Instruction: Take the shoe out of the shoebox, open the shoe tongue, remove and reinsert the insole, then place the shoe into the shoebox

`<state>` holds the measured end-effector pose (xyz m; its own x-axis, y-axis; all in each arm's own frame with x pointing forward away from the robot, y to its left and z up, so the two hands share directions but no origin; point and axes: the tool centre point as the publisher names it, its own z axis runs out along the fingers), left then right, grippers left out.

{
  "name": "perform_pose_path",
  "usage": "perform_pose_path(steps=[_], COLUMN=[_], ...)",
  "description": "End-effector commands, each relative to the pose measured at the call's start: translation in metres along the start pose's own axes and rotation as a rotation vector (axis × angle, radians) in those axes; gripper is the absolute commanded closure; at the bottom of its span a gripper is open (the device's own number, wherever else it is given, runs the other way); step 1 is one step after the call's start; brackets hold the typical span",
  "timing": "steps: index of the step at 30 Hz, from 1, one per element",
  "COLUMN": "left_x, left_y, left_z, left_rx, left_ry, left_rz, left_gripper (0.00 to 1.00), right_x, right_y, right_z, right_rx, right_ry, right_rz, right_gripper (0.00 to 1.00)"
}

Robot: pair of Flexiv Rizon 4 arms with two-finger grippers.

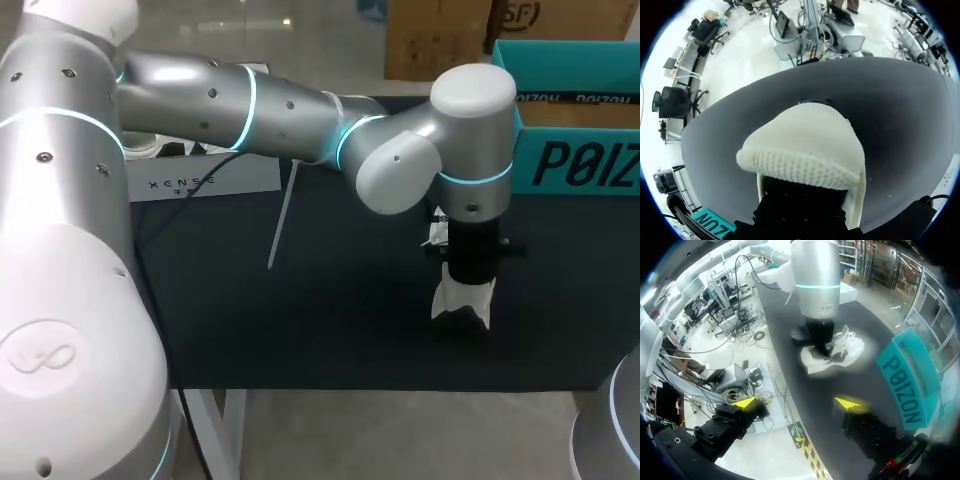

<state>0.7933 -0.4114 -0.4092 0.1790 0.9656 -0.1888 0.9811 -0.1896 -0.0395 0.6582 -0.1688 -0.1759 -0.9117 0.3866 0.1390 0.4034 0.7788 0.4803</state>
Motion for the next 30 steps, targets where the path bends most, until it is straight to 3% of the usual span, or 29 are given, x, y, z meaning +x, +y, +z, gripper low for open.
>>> perform_pose_path(steps=[1, 10, 18, 30], left_x=[0.012, 0.027, 0.014, -0.001], left_y=[0.004, 0.035, 0.061, 0.066], left_z=[-0.022, -0.045, -0.046, -0.046], left_rx=[-0.036, -0.127, -0.171, -0.193], left_ry=[0.01, 0.026, 0.027, 0.012], left_rz=[-0.003, -0.011, 0.016, 0.021], left_gripper=[1.0, 1.0, 1.0, 1.0], right_x=[0.0, 0.0, 0.0, 0.0], right_y=[-0.001, -0.001, -0.001, -0.001], right_z=[0.001, 0.001, 0.001, 0.001], right_rx=[0.002, 0.002, 0.002, 0.002], right_ry=[-0.001, -0.001, -0.001, -0.001], right_rz=[0.001, 0.001, 0.001, 0.001], right_gripper=[0.0, 0.0, 0.0, 0.0])
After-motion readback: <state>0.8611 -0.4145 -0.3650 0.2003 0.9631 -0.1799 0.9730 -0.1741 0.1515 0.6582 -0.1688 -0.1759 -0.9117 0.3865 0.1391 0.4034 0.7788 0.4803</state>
